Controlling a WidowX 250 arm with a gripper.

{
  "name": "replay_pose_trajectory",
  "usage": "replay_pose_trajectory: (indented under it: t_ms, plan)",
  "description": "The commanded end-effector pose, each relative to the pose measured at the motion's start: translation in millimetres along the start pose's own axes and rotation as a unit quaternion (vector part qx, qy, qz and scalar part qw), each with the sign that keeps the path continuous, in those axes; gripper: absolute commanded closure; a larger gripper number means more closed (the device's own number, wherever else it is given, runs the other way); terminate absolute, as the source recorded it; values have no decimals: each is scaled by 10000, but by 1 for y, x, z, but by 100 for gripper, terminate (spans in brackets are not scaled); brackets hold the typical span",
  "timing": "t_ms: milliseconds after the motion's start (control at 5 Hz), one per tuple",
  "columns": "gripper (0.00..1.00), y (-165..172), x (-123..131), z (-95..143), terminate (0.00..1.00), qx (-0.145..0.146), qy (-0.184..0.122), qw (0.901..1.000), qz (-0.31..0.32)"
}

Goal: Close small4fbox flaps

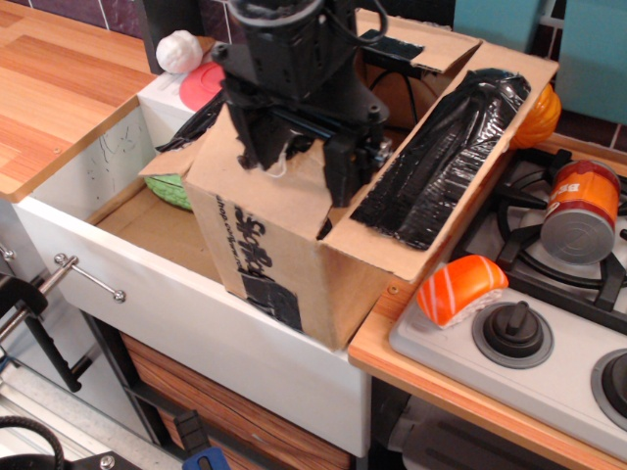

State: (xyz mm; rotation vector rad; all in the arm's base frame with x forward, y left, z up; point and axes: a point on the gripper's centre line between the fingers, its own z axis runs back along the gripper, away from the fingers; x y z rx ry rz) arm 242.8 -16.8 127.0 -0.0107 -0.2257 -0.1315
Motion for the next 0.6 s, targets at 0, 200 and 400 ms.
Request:
replay_pose_trajectory:
  t_ms: [0,200,400]
  plan:
    - [0,2,16,-14,0,-271,-270,9993,-17]
    - [0,3,10,-20,0,-271,-222,9993,154]
    - [0,4,6,-18,100,-380,-243,9990,51]
